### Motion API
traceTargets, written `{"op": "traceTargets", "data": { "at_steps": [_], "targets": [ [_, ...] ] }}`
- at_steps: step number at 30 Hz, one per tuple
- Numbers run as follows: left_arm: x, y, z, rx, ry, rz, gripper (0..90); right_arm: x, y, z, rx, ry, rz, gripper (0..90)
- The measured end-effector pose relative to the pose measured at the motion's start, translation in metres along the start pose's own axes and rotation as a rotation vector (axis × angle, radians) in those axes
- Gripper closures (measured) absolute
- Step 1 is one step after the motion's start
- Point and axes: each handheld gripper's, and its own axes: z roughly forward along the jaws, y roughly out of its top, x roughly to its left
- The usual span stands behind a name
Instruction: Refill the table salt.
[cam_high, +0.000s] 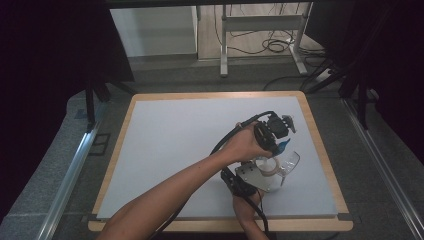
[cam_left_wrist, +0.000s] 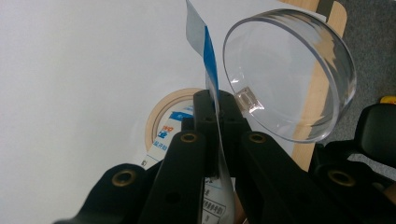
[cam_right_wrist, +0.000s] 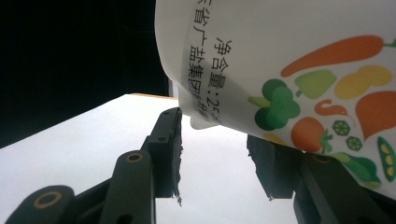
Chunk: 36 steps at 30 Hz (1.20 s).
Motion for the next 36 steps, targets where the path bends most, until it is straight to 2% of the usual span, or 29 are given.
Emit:
{"op": "traceTargets", "data": {
  "at_steps": [36],
  "targets": [
    [-0.0014, 0.0006, -0.0004, -0.004, 0.005, 0.005, 90.0, 0.0001, 0.0013, -0.0008, -0.005, 0.001, 0.000, 55.9]
  ]
}}
